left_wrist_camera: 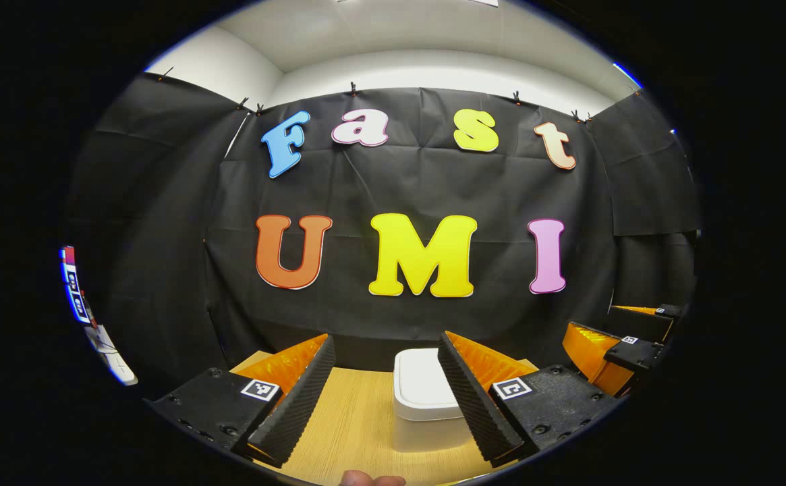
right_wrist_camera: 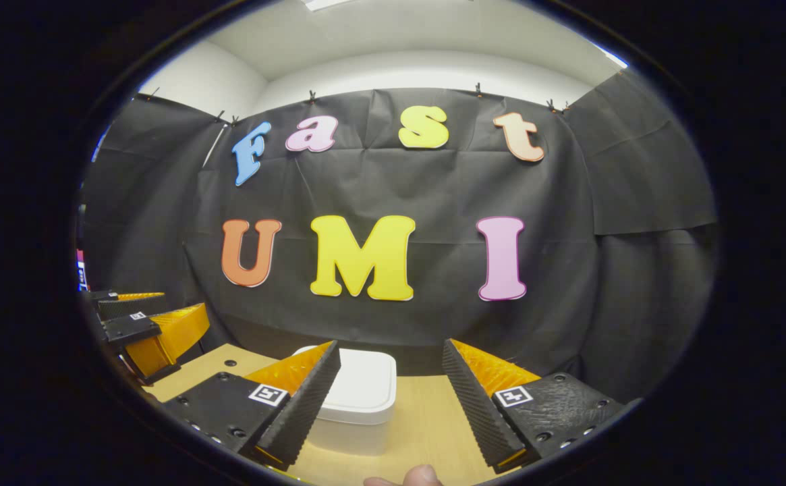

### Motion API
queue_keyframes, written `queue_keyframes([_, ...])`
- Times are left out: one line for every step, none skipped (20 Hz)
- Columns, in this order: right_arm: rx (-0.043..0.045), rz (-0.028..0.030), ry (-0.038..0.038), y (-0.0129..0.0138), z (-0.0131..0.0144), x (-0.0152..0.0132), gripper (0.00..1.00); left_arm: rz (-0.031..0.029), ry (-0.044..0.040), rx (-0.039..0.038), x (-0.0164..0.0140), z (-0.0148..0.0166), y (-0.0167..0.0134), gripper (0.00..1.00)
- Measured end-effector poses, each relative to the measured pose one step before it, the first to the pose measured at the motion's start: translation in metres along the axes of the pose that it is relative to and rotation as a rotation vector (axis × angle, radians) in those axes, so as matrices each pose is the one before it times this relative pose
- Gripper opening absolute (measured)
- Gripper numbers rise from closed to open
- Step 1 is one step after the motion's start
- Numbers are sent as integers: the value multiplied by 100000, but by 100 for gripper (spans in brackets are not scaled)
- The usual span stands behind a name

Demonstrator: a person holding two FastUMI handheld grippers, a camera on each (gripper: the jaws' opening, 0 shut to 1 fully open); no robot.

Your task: Press the lid of the desktop garbage bin to open it, pick up the crumpled paper on the desktop and throw it into the bin, then pick up the pop can on the desktop and drop it into the bin, and finally close the garbage bin lid.

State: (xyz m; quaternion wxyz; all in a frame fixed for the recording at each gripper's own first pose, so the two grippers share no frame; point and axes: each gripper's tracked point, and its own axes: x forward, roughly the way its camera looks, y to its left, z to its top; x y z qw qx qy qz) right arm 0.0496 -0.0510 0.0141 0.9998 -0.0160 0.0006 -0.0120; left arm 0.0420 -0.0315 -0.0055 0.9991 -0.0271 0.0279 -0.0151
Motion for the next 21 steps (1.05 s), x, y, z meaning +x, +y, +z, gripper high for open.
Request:
queue_keyframes([-96, -11, 129, -28, -75, 6, 95, -101, -170, -106, 109, 49, 1, 98])
queue_keyframes([-78, -26, 230, 35, -95, 38, 95, -148, -81, -16, 49, 60, -118, 98])
queue_keyframes([114, -59, 117, -100, 33, -15, 95, -153, -105, 28, -103, -128, 20, 98])
queue_keyframes([241, 7, 99, 5, -43, 28, 95, -93, -40, 3, 108, 37, -100, 98])
queue_keyframes([215, -61, -83, -62, 2, -16, 98, -59, 35, -35, -83, -22, 80, 98])
queue_keyframes([91, -23, 11, -37, 27, 6, 98, 28, 36, 28, 109, -15, -51, 99])
queue_keyframes([32, 2, -54, 4, 62, -46, 98, 42, -22, 6, 30, 4, -1, 98])
queue_keyframes([67, 170, 34, 99, 20, 80, 95, -10, -69, -4, -55, 22, 16, 98])
queue_keyframes([16, 245, 21, 60, -28, -23, 98, 17, -19, 50, -33, 77, -45, 98])
queue_keyframes([-23, 159, -66, 72, 31, 74, 98, -46, -3, 7, 19, -6, -39, 98])
queue_keyframes([2, 204, 67, 148, 46, 112, 95, -60, 83, 24, -13, 4, 40, 98])
queue_keyframes([40, 182, 45, -2, -45, -103, 98, -27, 0, -34, -27, -92, -33, 98])
queue_keyframes([-4, 132, -10, -8, 23, -94, 98, -8, -36, -30, 62, 46, -73, 98])
queue_keyframes([-96, 110, 13, 71, -3, 14, 98, 50, -59, 7, -79, 57, 61, 98])
queue_keyframes([-24, 41, -86, 68, 34, 75, 98, 3, -16, 30, -14, -42, 72, 98])
queue_keyframes([66, 127, 141, 14, -96, 91, 93, 117, -58, 43, 11, 12, -41, 98])
queue_keyframes([-18, 2, 11, -27, 13, -89, 95, 52, -156, -5, 69, 0, 55, 98])
queue_keyframes([100, -7, -40, -52, 47, -88, 95, 181, -109, 59, 34, 56, 3, 98])
queue_keyframes([49, -80, -8, -11, -9, 5, 93, 39, -75, -25, 10, -31, -6, 98])
queue_keyframes([44, -166, -4, -113, -2, -21, 98, 24, -47, -81, -72, 23, 27, 98])
queue_keyframes([45, -232, 30, -93, -33, -1, 98, 4, -74, -91, -119, 4, -36, 98])
